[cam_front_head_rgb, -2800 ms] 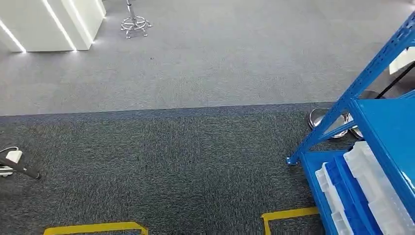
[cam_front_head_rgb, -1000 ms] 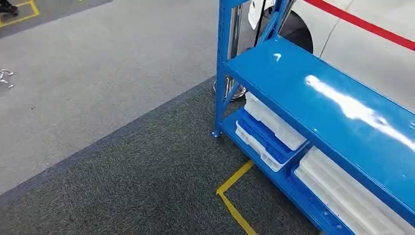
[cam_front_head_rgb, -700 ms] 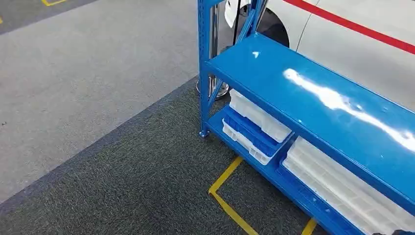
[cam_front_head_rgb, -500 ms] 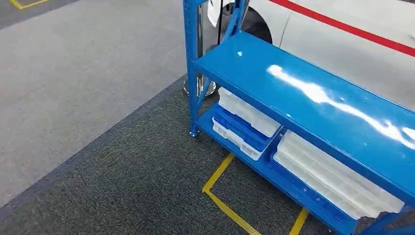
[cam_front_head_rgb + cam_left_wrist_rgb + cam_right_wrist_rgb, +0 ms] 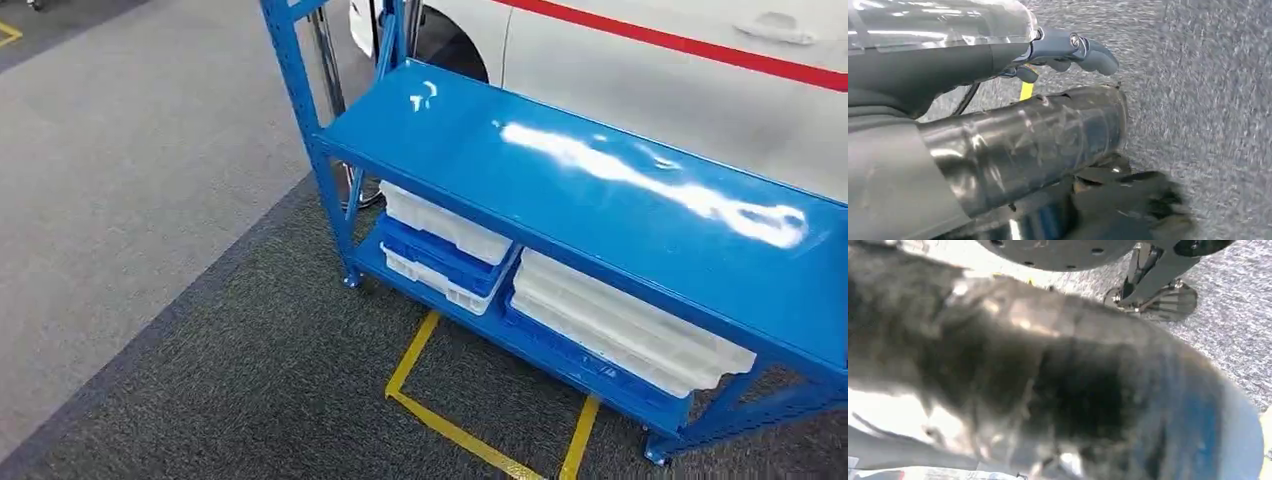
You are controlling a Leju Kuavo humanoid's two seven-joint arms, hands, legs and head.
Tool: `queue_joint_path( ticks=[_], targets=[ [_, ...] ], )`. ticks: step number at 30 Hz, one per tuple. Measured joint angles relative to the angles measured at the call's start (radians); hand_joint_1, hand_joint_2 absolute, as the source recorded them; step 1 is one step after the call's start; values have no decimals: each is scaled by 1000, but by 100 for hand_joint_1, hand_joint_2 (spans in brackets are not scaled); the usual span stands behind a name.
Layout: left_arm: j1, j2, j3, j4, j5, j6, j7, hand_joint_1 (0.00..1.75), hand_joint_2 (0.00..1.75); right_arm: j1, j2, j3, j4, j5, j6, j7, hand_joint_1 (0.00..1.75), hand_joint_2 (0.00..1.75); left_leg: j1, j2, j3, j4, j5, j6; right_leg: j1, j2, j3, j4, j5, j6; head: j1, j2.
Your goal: Take the parts from the cabinet and place them on the table.
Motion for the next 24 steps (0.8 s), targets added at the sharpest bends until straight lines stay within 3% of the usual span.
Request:
queue_joint_path(
  ticks=[1, 2, 3, 4, 5, 6, 9, 10, 11, 12, 14, 15, 16, 17, 19, 20, 21, 24],
  targets=[
    [2, 0, 0, 0, 0, 0, 0, 0, 0, 1, 0, 0, 0, 0, 0, 0, 0, 0, 0, 0, -4, -4, 23, 1, 0, 13, 1, 2, 0, 0, 0, 0],
    [3, 0, 0, 0, 0, 0, 0, 0, 0, 1, 0, 0, 0, 0, 0, 0, 0, 0, 0, -1, 12, -53, 67, 3, 0, 29, 1, 5, -2, 0, 0, 0],
    [2, 0, 1, 0, 0, 0, 0, 0, 0, 0, 0, 0, 0, 1, 0, 0, 0, 0, 1, -7, 42, -130, 119, 6, 0, 43, 2, 8, -4, 2, 0, 0],
    [1, 0, 1, 0, 0, 0, 0, 0, 0, 0, 0, 0, 0, 3, 0, 0, 0, 0, 2, -26, 76, -216, 168, 10, 0, 56, 4, 12, -6, 6, 0, 0],
    [4, 0, 1, 0, 0, 0, 0, 0, 0, 1, 0, 0, 0, 4, 0, 0, 0, 0, 3, -84, 97, -269, 174, 17, -2, 67, 1, 14, -8, 10, 1, 0],
    [4, 0, 2, 0, 0, 0, 0, 0, 0, -3, 0, 0, 0, 4, 1, 1, 0, 0, 6, -94, 103, -296, 168, 16, 4, 79, -7, 24, -10, 16, 1, 0],
    [-2, 0, 3, 0, -1, 1, 0, 0, 0, 2, 1, 0, 1, 5, 1, 2, 0, 0, -4, -67, 102, -289, 169, 25, -7, 109, -17, 14, 2, 39, 0, 0],
    [0, -1, 3, 0, 0, 0, 0, 0, 0, 2, 0, 0, 0, 5, 0, 2, 0, 0, 9, -51, 107, -306, 179, 39, -4, 106, -17, 18, -2, 44, 0, 0],
    [-1, -1, 3, 0, 0, 1, 0, 0, 0, 3, 0, 0, 0, 5, 0, 2, 0, 0, 6, -37, 112, -312, 182, 47, 1, 40, -26, 39, -18, 44, 3, 0],
    [-1, -2, 3, 0, -1, 1, 0, 0, 0, 2, 0, 0, 1, 6, 0, 3, 0, 0, 5, -25, 112, -313, 182, 54, 1, 2, -55, 95, -54, 45, 6, 0],
    [3, -2, 3, 0, -1, 0, 0, 0, 0, -1, 0, 0, 1, 6, 0, 3, 0, 0, 1, 6, 110, -312, 180, 57, -1, -16, -132, 248, -125, 52, 6, 0],
    [4, -2, 3, 0, -1, 0, 0, 0, 0, -1, 0, 0, 1, 6, 0, 3, 0, 0, 0, 22, 110, -312, 178, 57, -2, -18, -161, 305, -140, 56, 6, 0],
    [3, -2, 4, 0, -1, 0, 0, 0, 0, 0, 0, 0, 1, 6, 0, 3, 0, 0, 0, 35, 111, -311, 177, 55, -5, -19, -167, 317, -130, 57, 6, 0],
    [2, -2, 3, 0, -1, 0, 0, 0, 0, 2, 0, 0, 1, 6, 0, 3, 0, 0, 0, 47, 113, -311, 175, 53, -7, -23, -146, 279, -98, 59, 6, 0],
    [0, -3, 3, 0, -1, 0, 0, 0, 0, 4, 0, 0, 0, 8, 0, 4, 0, 0, 1, 66, 121, -308, 168, 46, -8, -50, -47, 101, -10, 56, 6, 0],
    [1, -3, 3, 0, -1, 0, 0, 0, 0, 3, 0, 0, 0, 8, 0, 3, 0, 0, -1, 76, 125, -306, 163, 40, -5, -88, -9, 25, -1, 50, 6, 0],
    [1, -3, 3, 0, -1, 1, 0, 0, 0, -1, 0, 0, 1, 8, 1, 4, 0, 0, -10, 83, 123, -303, 157, 32, 6, -104, -6, 19, -8, 39, 6, 0],
    [-5, -4, 3, 0, -2, 1, 0, 0, 0, 4, 0, 0, 0, 9, 0, 5, 0, 0, -8, 108, 140, -312, 157, 16, 11, -70, -13, 20, -8, 23, 5, 0]
  ],
)
